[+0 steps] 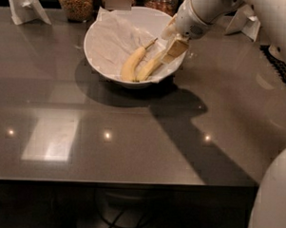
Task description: Pick banana from white bowl
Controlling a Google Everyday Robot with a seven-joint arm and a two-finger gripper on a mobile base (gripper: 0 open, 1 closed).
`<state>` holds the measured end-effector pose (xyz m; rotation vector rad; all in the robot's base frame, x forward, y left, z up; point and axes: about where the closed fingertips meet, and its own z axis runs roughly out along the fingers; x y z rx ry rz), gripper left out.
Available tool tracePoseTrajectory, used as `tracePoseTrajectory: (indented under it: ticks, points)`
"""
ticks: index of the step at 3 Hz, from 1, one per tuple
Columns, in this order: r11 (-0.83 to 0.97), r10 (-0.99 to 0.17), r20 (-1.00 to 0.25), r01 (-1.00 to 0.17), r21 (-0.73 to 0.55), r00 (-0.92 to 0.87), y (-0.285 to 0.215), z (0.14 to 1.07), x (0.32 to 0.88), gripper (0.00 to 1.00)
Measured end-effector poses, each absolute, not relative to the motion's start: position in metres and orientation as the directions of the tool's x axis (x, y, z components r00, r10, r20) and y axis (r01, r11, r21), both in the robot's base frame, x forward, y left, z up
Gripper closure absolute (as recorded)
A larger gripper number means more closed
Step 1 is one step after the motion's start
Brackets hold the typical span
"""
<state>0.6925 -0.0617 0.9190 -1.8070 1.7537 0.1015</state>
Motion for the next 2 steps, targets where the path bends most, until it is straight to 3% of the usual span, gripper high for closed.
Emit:
tracePoseTrajectory:
  ticks: [1, 2]
  points:
    - [0.067, -0.879, -0.463, -0.935, -0.349, 0.11, -0.059, 0.906, 0.703, 0.56]
    - [0.069, -0.878, -0.468, -0.941, -0.331, 0.1, -0.057, 0.895, 0.709, 0.52]
